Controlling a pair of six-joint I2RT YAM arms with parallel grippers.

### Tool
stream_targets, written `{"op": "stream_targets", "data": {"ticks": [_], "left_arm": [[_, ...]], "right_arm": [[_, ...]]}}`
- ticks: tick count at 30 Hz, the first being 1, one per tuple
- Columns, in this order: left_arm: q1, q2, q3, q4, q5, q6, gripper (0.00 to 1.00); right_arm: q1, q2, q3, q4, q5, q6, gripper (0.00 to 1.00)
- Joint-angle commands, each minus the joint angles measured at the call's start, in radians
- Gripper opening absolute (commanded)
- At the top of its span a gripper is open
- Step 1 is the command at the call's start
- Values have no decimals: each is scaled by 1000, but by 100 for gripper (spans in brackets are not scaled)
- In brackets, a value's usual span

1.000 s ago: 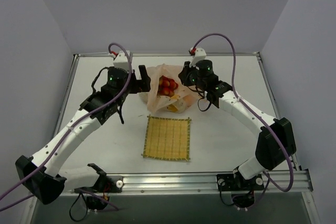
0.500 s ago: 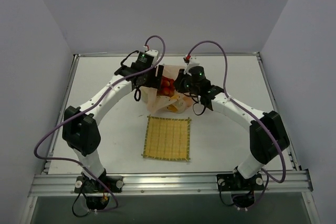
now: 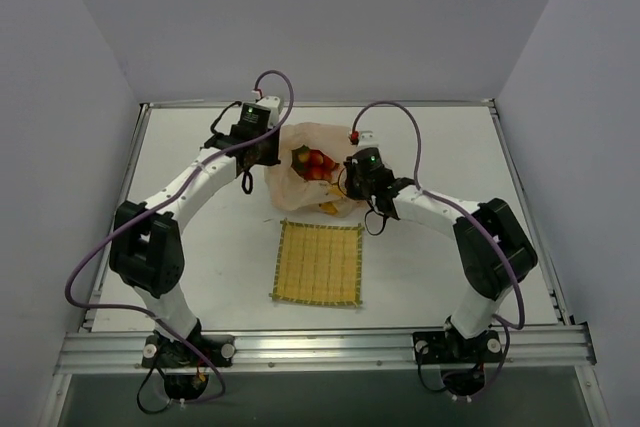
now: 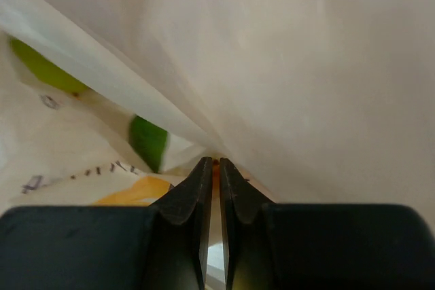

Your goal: Take the fake fruits out of the plastic bag

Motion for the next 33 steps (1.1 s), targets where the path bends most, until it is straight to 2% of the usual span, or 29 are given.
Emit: {"op": "stream_targets", "data": {"ticks": [1,8,10,15,17,23,27,33], "left_arm": [[-2,-63,15,75,42,-18,2],[-2,-107,3,54,43,-13,2],[-4,-127,-20,66,48,-31,2],[-12,-172,-63,83,39,-41,2],[-15,-178,-74,81,36,-44,2],[-24,-173,-66,63,25,-39,2],[-27,-187,-76,72,4,-36,2],[-15,-175,-76,75,-12,-48,2]], "right_arm": [[-8,-42,-76,-8,116,-9,6],[1,-198,-156,-50,133,1,7],[10,-227,-133,-66,104,-8,11],[61,-267,-32,-97,42,-25,33],[89,-238,25,-97,27,-27,38],[129,-82,174,-65,7,-96,39],[129,18,301,-51,-2,-153,43],[126,174,389,-60,-4,-211,50]]}}
